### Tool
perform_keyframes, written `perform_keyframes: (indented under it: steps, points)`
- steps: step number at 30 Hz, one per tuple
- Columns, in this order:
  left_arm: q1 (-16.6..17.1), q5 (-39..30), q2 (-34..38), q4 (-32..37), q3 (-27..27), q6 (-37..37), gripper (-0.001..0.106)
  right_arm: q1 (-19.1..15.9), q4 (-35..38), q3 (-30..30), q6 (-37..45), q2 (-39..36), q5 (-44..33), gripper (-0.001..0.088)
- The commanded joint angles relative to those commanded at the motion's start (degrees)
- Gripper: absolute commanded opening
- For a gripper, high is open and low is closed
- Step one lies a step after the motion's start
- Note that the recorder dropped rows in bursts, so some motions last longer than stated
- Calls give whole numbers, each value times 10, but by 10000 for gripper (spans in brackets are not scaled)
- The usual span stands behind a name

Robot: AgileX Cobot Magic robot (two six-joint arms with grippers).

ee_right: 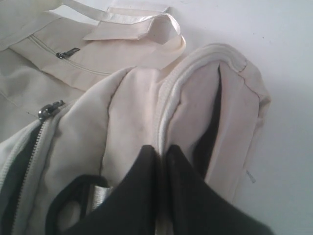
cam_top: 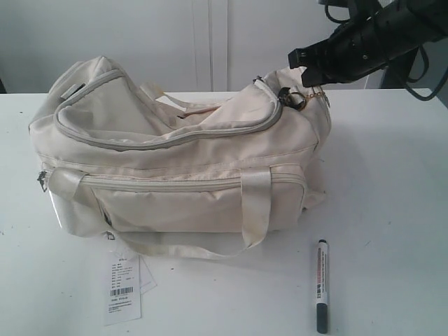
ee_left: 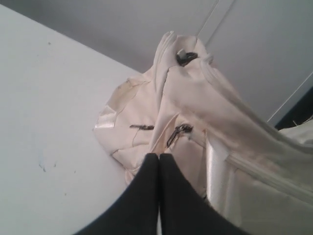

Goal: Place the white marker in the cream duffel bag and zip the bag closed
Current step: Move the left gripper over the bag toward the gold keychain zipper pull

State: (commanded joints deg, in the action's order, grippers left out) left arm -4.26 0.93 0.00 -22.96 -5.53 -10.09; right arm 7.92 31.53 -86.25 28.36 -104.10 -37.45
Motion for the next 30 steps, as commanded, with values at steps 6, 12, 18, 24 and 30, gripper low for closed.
perform_keyframes:
  steps: [6,12,18,24,30]
  points:
    - [0,-89,79,63,-86,9,0,0,0,0,0,0,12,0]
    - [0,-177,202,50,-178,111,0,0,0,0,0,0,15,0]
    - [0,-260,329,-129,-277,340,0,0,0,0,0,0,15,0]
    - [0,-352,447,-328,-358,549,0,0,0,0,0,0,15,0]
    - [-1,-374,528,-414,-408,644,0,0,0,0,0,0,15,0]
